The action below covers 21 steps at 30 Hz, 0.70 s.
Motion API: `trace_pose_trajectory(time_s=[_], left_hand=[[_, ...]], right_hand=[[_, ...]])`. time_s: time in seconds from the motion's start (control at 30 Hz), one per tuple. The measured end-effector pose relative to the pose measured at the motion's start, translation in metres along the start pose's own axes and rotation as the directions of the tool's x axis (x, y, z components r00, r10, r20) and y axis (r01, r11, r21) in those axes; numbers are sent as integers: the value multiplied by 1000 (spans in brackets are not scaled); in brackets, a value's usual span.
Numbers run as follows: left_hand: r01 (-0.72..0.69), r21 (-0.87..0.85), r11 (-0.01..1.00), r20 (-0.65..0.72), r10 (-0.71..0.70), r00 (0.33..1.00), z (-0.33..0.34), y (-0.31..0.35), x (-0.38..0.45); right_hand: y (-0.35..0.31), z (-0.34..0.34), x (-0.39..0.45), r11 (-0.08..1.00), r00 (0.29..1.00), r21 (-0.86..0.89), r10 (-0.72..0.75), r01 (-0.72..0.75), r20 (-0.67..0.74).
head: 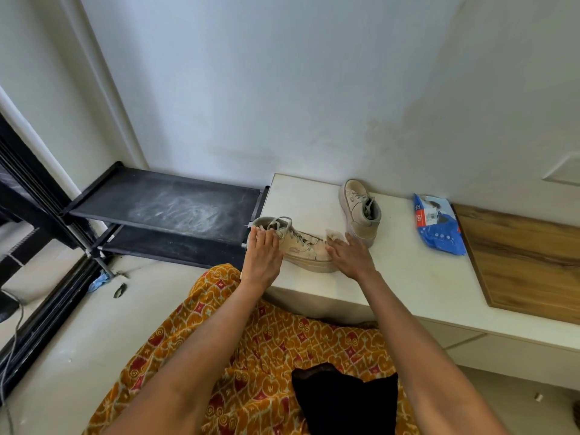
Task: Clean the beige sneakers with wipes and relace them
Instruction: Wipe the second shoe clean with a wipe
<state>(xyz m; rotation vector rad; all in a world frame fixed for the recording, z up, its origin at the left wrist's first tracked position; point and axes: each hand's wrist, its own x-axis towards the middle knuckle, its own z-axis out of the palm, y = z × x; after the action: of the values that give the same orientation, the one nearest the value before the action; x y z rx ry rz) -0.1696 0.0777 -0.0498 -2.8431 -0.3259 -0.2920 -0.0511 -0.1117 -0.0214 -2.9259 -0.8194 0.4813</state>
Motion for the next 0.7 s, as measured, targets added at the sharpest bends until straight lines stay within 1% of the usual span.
trace_pose_trajectory(time_s=[0.07,0.13,0.17,0.3,0.37,0.43,0.47,0.57,0.63,0.7], left_hand=[[-1,-6,1000,-2,1,1000,0,0,0],[-3,-14,1000,-2,3,1000,0,-1,0],[0,-20,1000,-6,0,1000,0,-1,0],[3,-65,998,-34,-5,999,-3,-1,2],[4,-89,996,-48,-8,999,-4,-4,4],[3,-115,993,-60,-10,998,-6,-5,7],[2,-136,991,-69,-12,998,-7,-6,8],[2,-167,986,-104,-20,994,-6,-10,9],[-7,-176,984,-140,-17,990,-2,-15,6],[-7,-192,981,-158,-24,987,2,-17,3]], right_hand=[[8,3,-3,997,991,71,13,-4,-131],[8,5,-7,973,956,230,97,-32,-278],[6,6,-8,953,938,300,148,-50,-313],[-11,19,-8,877,884,470,297,-103,-361],[-23,24,-9,841,838,521,385,-146,-387],[-34,28,-11,817,803,557,429,-149,-414],[-42,31,-12,811,802,572,420,-122,-425],[-69,36,-12,829,816,559,331,-12,-473],[-72,34,-10,843,826,538,292,17,-483],[-60,29,-8,890,850,456,231,12,-473]])
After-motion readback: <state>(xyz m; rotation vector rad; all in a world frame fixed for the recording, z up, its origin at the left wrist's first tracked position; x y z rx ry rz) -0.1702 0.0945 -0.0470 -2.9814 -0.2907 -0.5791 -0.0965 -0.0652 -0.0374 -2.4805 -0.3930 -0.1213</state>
